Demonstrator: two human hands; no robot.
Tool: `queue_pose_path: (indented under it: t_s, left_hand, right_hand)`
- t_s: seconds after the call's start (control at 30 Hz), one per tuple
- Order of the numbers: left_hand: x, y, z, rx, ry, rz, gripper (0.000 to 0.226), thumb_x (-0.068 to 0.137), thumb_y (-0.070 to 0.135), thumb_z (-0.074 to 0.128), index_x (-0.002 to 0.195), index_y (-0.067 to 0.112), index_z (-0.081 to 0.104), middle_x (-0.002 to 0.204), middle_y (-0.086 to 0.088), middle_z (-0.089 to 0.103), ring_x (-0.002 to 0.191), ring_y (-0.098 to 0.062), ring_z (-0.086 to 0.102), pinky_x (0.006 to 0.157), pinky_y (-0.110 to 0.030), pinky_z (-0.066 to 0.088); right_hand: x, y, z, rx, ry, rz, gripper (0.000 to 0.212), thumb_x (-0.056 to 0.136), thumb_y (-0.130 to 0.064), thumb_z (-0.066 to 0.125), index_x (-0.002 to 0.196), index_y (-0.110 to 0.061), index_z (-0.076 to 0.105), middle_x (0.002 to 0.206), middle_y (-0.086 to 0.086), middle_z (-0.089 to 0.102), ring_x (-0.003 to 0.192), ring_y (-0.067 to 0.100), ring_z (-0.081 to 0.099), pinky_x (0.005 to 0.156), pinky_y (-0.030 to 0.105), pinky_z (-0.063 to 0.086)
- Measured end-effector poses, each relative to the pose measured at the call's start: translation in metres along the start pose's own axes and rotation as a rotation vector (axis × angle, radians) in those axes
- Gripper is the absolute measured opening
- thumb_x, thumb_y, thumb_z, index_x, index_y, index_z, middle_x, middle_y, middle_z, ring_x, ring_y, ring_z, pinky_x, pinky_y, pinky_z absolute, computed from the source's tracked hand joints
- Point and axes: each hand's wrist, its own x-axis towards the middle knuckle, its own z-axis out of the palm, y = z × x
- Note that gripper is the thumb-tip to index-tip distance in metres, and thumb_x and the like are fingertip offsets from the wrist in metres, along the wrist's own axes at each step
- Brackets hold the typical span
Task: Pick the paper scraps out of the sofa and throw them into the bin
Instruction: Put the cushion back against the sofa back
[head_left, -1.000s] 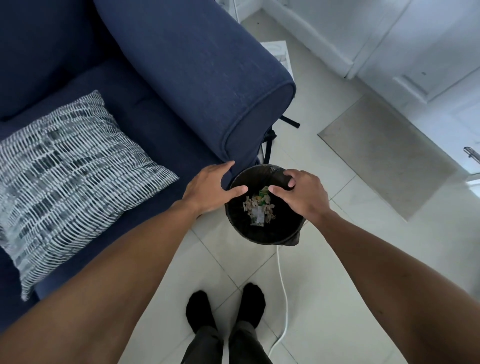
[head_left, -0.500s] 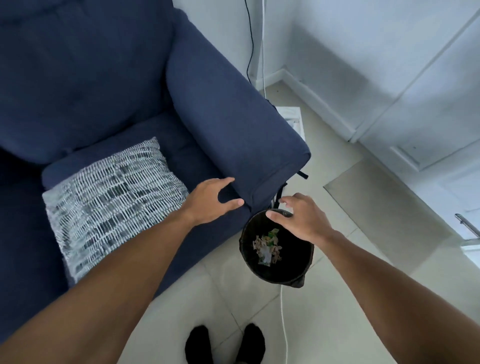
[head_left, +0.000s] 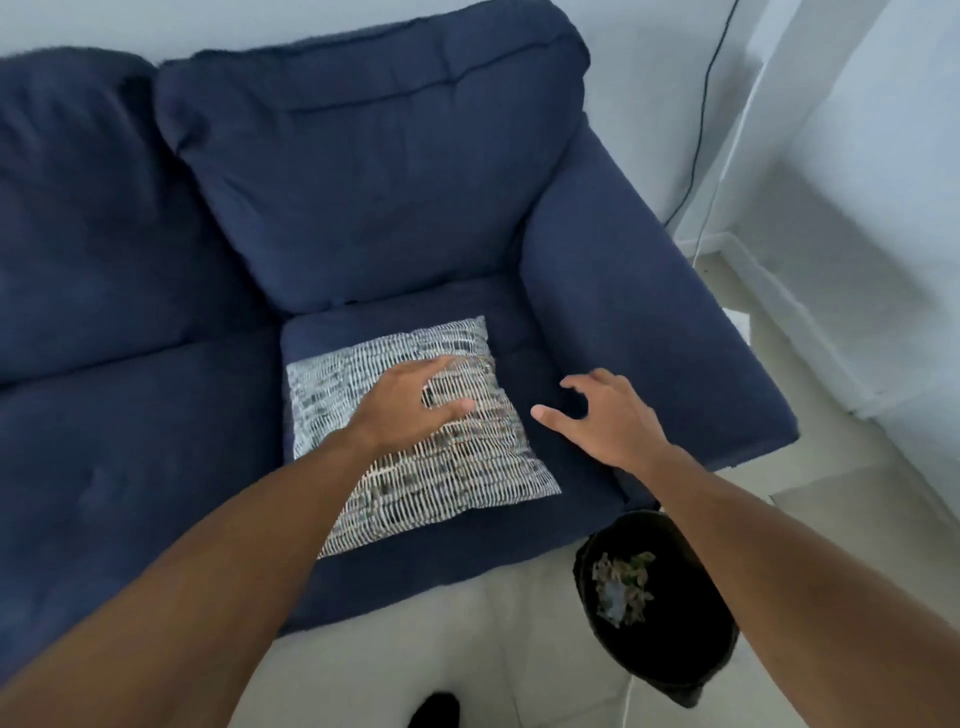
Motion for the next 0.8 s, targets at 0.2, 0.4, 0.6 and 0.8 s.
queue_pose_path:
  t_s: [0.2,0.4,0.6,0.8]
  left_hand:
    - [-0.033,-0.061,-0.023,-0.080,0.074,-0.158,0.095,0.082,0.079,0.053,0.156,0.023,0.034,0.160,-0.003,0.040,0.148,-0.024,0.034,0.122,-0.047,0.028]
    - [-0.058,-0.106,-0.022,-0.139,0.165,-0.266,0.087,0.086,0.070,0.060,0.157,0.027,0.035,0.161,0.003,0.038,0.150,-0.017,0.030,0.123,-0.037,0.023]
    - [-0.070,-0.129,-0.006,-0.175,0.206,-0.377,0.089,0.083,0.074,0.060,0.156,0.030,0.035,0.160,0.006,0.039,0.149,-0.016,0.030,0.122,-0.041,0.028]
    - [-0.067,-0.137,0.006,-0.183,0.195,-0.421,0.092,0.081,0.077,0.055,0.157,0.032,0.031,0.162,0.006,0.035,0.151,-0.018,0.025,0.121,-0.043,0.026]
  right_hand:
    - [0.046,-0.059,0.025,-0.035,-0.086,-0.135,0.087,0.077,-0.083,0.051,0.143,-0.026,0.047,0.142,-0.003,0.047,0.133,0.020,0.038,0.095,0.047,0.048]
    - [0.074,-0.089,0.051,-0.078,-0.121,-0.223,0.090,0.078,-0.084,0.048,0.148,-0.028,0.040,0.145,0.001,0.044,0.135,0.023,0.037,0.097,0.048,0.047]
    - [0.091,-0.094,0.072,-0.111,-0.160,-0.255,0.090,0.079,-0.082,0.049,0.150,-0.028,0.036,0.148,0.003,0.041,0.137,0.026,0.036,0.099,0.051,0.044]
    - [0.103,-0.090,0.084,-0.112,-0.181,-0.247,0.091,0.078,-0.084,0.048,0.150,-0.029,0.035,0.151,0.006,0.040,0.139,0.029,0.035,0.103,0.057,0.041]
